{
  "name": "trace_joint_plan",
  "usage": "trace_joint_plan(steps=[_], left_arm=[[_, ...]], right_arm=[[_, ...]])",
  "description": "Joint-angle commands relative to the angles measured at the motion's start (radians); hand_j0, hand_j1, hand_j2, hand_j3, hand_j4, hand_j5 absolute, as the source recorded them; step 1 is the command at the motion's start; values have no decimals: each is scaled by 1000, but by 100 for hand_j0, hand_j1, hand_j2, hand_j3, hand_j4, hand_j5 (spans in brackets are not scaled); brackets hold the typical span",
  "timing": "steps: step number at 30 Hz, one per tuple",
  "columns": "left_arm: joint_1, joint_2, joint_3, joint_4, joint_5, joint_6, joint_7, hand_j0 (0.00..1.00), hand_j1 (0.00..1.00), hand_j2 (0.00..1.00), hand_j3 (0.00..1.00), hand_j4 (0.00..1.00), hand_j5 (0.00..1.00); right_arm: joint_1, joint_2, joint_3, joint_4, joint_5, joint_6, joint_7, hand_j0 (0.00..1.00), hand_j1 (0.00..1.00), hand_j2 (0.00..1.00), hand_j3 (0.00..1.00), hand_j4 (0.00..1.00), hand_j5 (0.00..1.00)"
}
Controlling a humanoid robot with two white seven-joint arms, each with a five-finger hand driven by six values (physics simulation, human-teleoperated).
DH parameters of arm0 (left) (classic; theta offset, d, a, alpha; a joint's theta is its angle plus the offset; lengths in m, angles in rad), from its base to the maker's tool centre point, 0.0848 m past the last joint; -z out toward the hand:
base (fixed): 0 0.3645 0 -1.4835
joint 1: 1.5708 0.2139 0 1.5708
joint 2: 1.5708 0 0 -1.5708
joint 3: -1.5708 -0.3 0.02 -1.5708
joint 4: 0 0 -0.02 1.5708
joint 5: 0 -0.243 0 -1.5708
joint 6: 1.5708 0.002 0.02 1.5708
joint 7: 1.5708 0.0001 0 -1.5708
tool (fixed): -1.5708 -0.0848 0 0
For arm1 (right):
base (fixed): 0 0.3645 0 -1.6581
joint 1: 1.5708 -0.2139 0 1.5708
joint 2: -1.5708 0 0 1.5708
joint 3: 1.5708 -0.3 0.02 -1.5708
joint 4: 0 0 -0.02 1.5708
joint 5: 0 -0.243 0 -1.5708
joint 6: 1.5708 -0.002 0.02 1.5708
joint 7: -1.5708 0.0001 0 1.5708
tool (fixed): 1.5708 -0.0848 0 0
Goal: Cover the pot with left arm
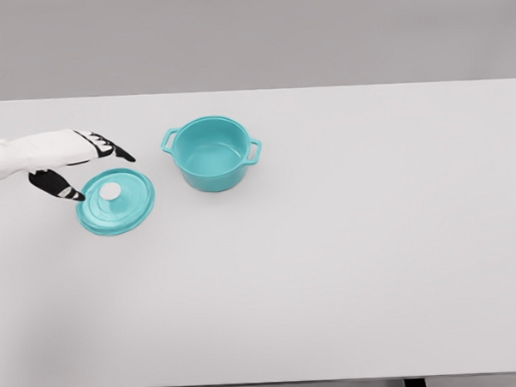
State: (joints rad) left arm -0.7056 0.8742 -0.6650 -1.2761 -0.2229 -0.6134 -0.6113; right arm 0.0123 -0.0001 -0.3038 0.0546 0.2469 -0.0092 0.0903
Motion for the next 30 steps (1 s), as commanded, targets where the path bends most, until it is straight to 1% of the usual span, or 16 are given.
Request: trace_joint_plan(steps=[1,4,7,11,13,18,21,23,25,26,27,30], left_arm=[[0,-14,-8,1,-3,2,0,85,85,85,85,85,85],[0,-20,-13,14,-4,2,0,83,83,83,83,83,83],[0,-57,-15,80,-6,2,0,83,83,83,83,83,83],[0,-67,-15,92,-21,2,0,83,83,83,83,83,83],[2,-81,-15,118,-21,2,0,83,83,83,83,83,83],[11,-80,-13,127,-19,2,0,83,83,83,83,83,83],[11,-80,-13,144,-19,2,0,82,82,82,82,82,82],[11,-80,-14,147,-21,2,0,79,79,79,79,79,79],[12,-81,-16,147,-22,2,0,79,79,79,79,79,79],[12,-81,-18,147,-27,2,0,79,79,79,79,79,79],[11,-80,-18,146,-52,2,0,79,79,79,79,79,79],[11,-81,-18,143,-58,2,0,79,79,79,79,79,79]], right_arm=[[0,0,0,1,0,0,0,100,100,100,100,100,100],[0,0,0,1,0,0,0,100,100,100,100,100,100],[0,0,0,1,0,0,0,100,100,100,100,100,100],[0,0,0,1,0,0,0,100,100,100,100,100,100],[-2,0,0,1,0,0,0,100,100,100,100,100,100],[0,0,0,1,0,0,0,100,100,100,100,100,100],[0,0,0,-1,0,0,0,100,100,100,100,100,100],[0,0,0,-1,0,0,0,100,100,100,100,100,100],[0,0,0,1,0,0,0,100,100,100,100,100,100],[0,0,0,-1,0,0,0,100,100,100,100,100,100],[0,0,0,1,0,0,0,100,100,100,100,100,100],[0,0,0,-1,0,0,0,100,100,100,100,100,100]])
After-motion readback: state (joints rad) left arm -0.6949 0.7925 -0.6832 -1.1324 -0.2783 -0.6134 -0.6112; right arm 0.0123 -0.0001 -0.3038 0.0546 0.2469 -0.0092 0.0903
